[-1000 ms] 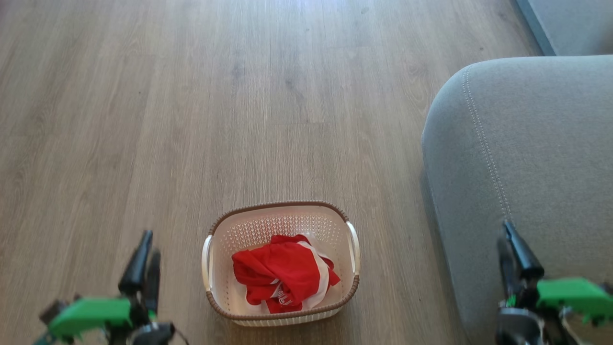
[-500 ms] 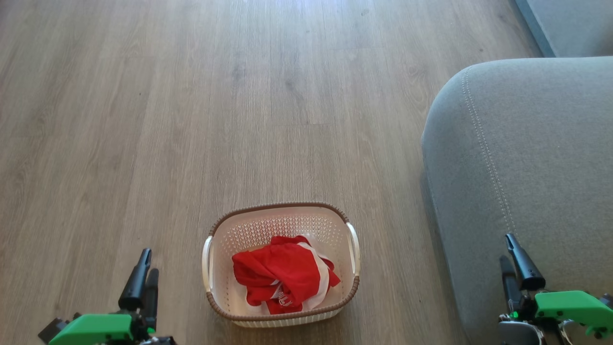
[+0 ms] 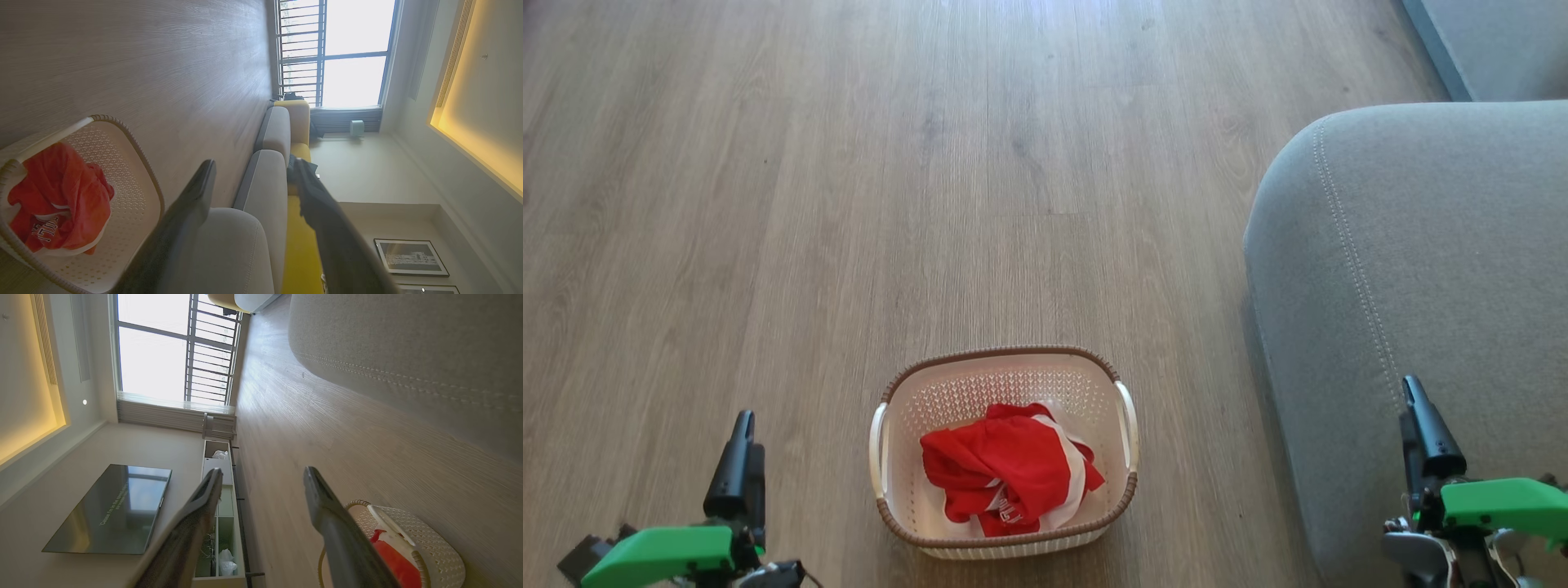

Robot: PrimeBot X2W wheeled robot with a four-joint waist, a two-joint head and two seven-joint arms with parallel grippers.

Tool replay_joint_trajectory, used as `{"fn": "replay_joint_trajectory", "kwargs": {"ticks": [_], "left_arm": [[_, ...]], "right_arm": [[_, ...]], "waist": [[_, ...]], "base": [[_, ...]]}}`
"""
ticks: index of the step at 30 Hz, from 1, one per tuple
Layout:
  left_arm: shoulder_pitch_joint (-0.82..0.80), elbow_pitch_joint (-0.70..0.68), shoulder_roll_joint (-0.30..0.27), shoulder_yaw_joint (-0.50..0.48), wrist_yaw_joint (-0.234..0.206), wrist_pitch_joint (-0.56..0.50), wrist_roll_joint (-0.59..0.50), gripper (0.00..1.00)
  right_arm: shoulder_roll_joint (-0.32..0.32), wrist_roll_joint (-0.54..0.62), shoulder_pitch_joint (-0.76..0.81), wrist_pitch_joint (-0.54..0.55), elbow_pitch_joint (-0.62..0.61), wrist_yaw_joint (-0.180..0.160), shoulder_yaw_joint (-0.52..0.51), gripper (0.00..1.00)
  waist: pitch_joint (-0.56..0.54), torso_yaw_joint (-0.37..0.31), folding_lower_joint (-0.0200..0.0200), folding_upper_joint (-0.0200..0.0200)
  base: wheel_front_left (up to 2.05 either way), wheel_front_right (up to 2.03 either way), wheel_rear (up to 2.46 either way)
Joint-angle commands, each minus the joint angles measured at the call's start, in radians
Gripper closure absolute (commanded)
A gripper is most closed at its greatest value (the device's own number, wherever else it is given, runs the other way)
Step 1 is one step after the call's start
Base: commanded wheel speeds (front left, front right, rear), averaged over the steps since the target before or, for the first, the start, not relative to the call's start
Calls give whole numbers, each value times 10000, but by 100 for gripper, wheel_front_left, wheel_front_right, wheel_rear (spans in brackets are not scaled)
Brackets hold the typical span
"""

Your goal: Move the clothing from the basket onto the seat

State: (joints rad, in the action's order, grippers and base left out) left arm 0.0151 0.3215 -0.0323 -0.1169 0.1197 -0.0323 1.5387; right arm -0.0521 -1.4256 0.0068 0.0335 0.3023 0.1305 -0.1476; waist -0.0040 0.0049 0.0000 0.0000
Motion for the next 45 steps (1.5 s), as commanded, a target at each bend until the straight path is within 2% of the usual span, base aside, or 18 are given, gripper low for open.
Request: {"fn": "replay_joint_trajectory", "kwargs": {"ticks": [1,8,12,16,21,27,35,45], "left_arm": [[-527,-417,-58,-116,25,84,-114,0],[-536,-895,-67,-139,31,292,-973,0],[-582,-1478,-73,-303,32,441,-1939,0],[-613,-1905,-78,-277,-132,559,-2530,0],[-638,-2525,-84,-35,-670,707,-3524,0],[-733,-3331,-92,432,-1630,886,-4769,0],[-816,-4020,-102,1282,-2544,1124,-6647,0],[-844,-4075,-113,2382,-3300,1392,-8621,0]], "right_arm": [[1,184,-548,-104,-410,2,7,0],[3,1298,-644,-312,-987,2,76,0],[3,2254,-689,-460,-1433,2,240,0],[4,2960,-730,-578,-1743,2,335,0],[5,3833,-762,-726,-2015,2,493,0],[6,5027,-908,-904,-2502,2,610,0],[8,6380,-989,-1141,-2950,2,903,0],[9,8291,-993,-1408,-3172,2,1400,0]], "waist": [[-5,5,0,0],[-37,49,0,0],[-47,84,0,0],[-51,111,0,0],[-40,143,0,0],[22,161,0,0],[67,211,0,0],[46,279,0,0]], "base": [[0,0,0],[0,0,0],[0,0,0],[0,0,0],[0,0,0],[0,0,0],[0,0,0],[0,0,0]]}}
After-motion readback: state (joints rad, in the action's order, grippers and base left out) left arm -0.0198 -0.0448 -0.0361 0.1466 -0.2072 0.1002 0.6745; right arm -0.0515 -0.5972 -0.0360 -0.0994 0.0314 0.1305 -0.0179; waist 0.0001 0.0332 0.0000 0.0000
